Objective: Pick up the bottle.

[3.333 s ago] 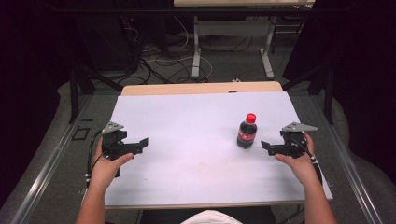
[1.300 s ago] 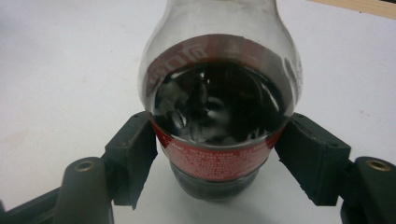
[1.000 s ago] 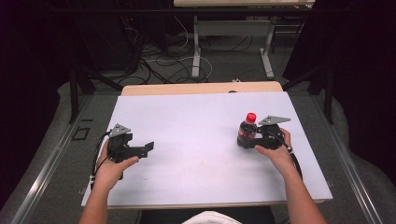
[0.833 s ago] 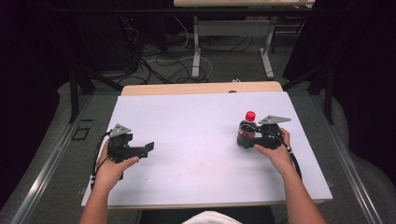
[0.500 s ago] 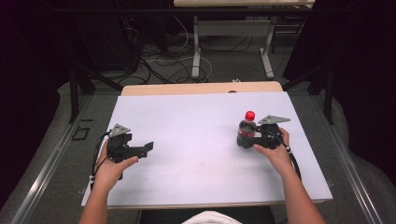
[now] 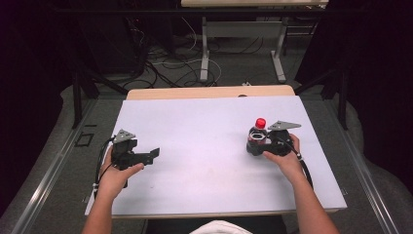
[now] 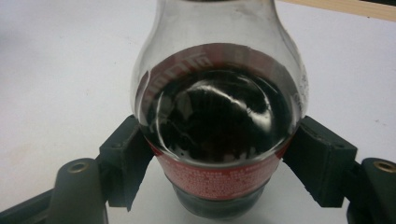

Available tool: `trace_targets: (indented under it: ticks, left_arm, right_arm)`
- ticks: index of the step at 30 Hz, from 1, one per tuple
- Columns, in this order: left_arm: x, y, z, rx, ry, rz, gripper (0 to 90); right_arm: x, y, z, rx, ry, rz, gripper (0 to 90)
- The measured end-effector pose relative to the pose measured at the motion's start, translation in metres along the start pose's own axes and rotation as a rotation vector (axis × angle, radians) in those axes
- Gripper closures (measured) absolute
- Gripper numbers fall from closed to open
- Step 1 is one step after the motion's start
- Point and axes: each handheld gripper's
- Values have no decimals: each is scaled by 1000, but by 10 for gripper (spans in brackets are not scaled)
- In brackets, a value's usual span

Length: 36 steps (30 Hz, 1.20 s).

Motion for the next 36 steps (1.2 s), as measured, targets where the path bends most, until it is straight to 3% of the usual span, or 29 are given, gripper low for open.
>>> trace_targets:
  ticks: [3,10,14,16,24,36]
  left_arm:
    - [0,0,0,1,0,0,40]
    - [0,0,0,-1,1,0,43]
    - [0,0,0,0,0,1,45]
    - [0,0,0,3,2,20,48]
    - [-5,0,1,-3,-11,11,52]
    - [-15,2,-3,-9,-43,37,56]
  right_arm:
    - [2,1,-2,3,-27,-29,282]
    - [4,3,-3,6,-39,-54,287]
    - [6,5,-4,5,-22,-55,288]
    - [10,9,-5,13,-10,-64,289]
    - [23,22,-11,18,20,-95,289]
    - [56,41,-10,-6,127,-182,290]
Point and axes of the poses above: each handheld gripper's, and its own axes: z roughly forward along the jaws, y roughly out of its top, x roughly to its left, and after that the axes turned 14 degrees about -z, right-handed
